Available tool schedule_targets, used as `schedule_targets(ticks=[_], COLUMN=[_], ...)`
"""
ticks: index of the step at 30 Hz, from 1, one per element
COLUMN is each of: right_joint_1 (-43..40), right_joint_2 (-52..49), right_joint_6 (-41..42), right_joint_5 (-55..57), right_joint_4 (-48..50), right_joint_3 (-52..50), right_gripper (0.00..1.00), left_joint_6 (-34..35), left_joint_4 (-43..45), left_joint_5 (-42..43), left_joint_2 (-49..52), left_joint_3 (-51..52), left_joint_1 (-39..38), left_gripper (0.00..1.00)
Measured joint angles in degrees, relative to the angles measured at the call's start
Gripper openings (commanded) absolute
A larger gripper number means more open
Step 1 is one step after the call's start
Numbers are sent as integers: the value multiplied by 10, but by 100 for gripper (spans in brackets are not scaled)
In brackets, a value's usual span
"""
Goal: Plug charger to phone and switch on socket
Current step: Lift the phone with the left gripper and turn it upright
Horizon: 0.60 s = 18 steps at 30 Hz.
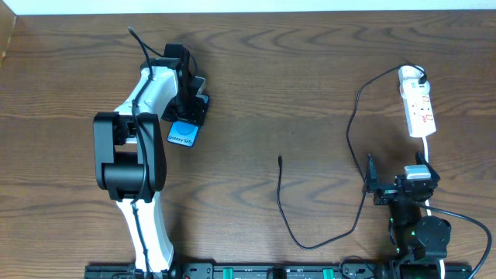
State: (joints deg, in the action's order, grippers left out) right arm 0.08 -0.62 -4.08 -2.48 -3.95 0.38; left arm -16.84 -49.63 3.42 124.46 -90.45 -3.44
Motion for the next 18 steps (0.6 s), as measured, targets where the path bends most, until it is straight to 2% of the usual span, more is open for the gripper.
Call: schedule_targets(ticks=[9,18], right_joint_1=[0,0], right_joint_2=[0,0], right_joint_6=[0,0], right_joint_5=[0,0], right_joint_4=[0,0], right_joint_3=[0,0], right_gripper=[99,99], left_joint_6=[0,8], left_joint_4=[4,5], left_joint_5=[-5,3], left_joint_2=[-16,-132], left_joint_3=[1,2], left_joint_1=[-1,-1], left_gripper=[7,7])
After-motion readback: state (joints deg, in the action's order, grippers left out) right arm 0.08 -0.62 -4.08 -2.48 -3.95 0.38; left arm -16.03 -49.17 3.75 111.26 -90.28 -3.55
